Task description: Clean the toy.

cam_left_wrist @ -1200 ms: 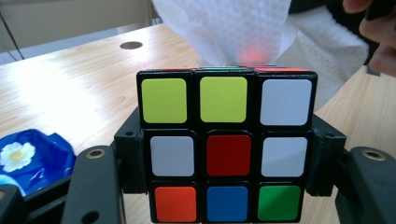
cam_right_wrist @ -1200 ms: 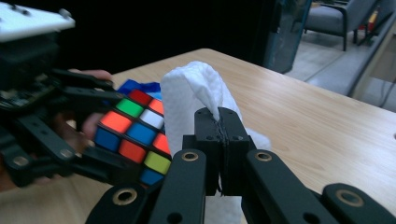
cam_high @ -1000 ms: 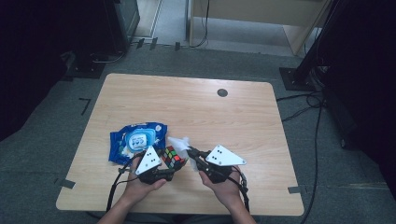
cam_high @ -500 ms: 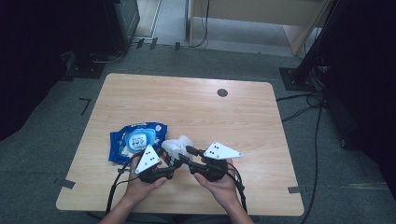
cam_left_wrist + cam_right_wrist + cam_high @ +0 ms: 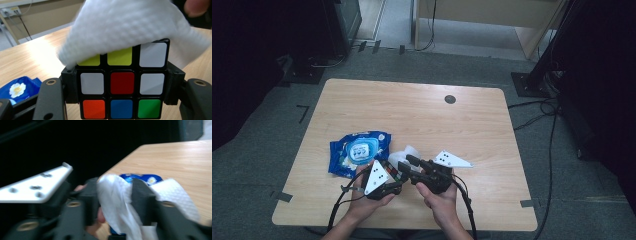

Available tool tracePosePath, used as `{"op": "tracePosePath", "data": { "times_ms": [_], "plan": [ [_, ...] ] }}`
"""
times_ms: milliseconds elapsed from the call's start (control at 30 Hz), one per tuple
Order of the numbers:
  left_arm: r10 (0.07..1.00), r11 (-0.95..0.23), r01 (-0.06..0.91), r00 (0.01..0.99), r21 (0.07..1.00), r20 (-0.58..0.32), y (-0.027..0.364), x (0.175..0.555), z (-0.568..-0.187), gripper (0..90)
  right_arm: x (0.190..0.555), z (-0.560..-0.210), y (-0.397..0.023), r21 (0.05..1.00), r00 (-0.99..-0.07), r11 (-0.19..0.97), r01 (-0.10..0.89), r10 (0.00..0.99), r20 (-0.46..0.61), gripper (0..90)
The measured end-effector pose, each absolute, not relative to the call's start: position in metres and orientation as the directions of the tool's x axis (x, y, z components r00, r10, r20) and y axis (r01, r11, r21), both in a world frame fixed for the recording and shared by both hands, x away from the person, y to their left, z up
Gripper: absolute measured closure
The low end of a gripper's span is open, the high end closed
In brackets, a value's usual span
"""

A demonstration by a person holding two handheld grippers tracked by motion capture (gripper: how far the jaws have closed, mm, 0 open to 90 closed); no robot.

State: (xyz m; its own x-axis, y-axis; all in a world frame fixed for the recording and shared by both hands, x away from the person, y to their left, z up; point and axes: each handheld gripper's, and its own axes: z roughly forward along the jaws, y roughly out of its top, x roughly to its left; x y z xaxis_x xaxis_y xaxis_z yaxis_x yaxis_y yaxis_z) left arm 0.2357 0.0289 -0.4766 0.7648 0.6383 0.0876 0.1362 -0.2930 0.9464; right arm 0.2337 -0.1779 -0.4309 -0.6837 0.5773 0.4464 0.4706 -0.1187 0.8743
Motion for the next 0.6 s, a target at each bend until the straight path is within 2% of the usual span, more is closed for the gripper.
{"op": "tracePosePath", "data": {
  "times_ms": [67, 167, 267, 367, 500, 600],
  "plan": [
    [0.636, -0.285, 0.132, 0.767, 0.949, 0.084, 0.029, 0.235, -0.475, 34.3, 0.235, -0.435, -0.176, 0.876, -0.674, -0.092, 0.474, 0.602, 0.428, 78.9],
    [0.631, -0.283, 0.119, 0.771, 0.952, 0.091, 0.030, 0.233, -0.476, 34.3, 0.237, -0.438, -0.179, 0.870, -0.665, -0.100, 0.483, 0.605, 0.439, 85.9],
    [0.635, -0.282, 0.106, 0.765, 0.954, 0.103, 0.030, 0.232, -0.474, 34.3, 0.240, -0.440, -0.186, 0.871, -0.633, -0.103, 0.481, 0.647, 0.426, 87.7],
    [0.639, -0.265, 0.131, 0.766, 0.955, 0.072, 0.032, 0.234, -0.474, 34.3, 0.240, -0.442, -0.191, 0.880, -0.620, -0.088, 0.466, 0.678, 0.396, 88.3],
    [0.660, -0.241, 0.160, 0.750, 0.957, 0.041, 0.035, 0.238, -0.474, 34.4, 0.234, -0.440, -0.190, 0.898, -0.645, -0.048, 0.437, 0.680, 0.350, 88.6],
    [0.661, -0.236, 0.174, 0.750, 0.956, 0.027, 0.038, 0.241, -0.474, 34.4, 0.227, -0.435, -0.182, 0.915, -0.703, -0.023, 0.404, 0.632, 0.326, 88.6]
  ]
}}
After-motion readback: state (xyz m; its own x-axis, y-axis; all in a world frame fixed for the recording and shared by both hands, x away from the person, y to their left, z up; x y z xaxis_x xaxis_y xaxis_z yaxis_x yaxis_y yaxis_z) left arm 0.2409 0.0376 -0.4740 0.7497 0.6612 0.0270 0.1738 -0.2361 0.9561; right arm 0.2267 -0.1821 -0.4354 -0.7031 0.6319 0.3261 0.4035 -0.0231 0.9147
